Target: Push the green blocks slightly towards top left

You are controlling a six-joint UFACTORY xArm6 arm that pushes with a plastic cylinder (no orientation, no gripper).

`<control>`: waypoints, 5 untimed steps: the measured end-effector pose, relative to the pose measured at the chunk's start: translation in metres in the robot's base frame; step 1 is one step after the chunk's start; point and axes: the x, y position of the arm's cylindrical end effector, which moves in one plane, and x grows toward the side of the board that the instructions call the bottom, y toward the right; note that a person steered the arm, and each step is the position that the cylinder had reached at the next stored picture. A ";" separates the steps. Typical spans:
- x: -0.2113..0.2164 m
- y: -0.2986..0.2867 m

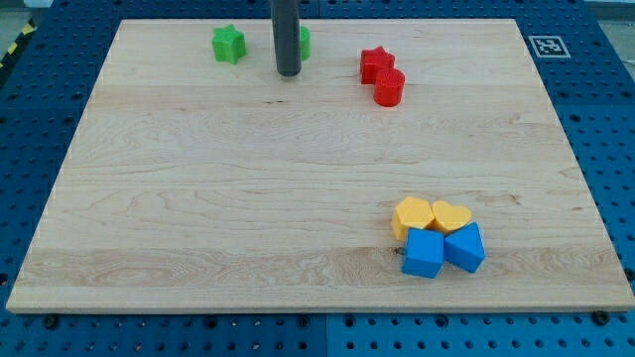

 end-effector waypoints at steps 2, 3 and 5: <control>-0.017 -0.100; -0.030 -0.139; -0.007 -0.067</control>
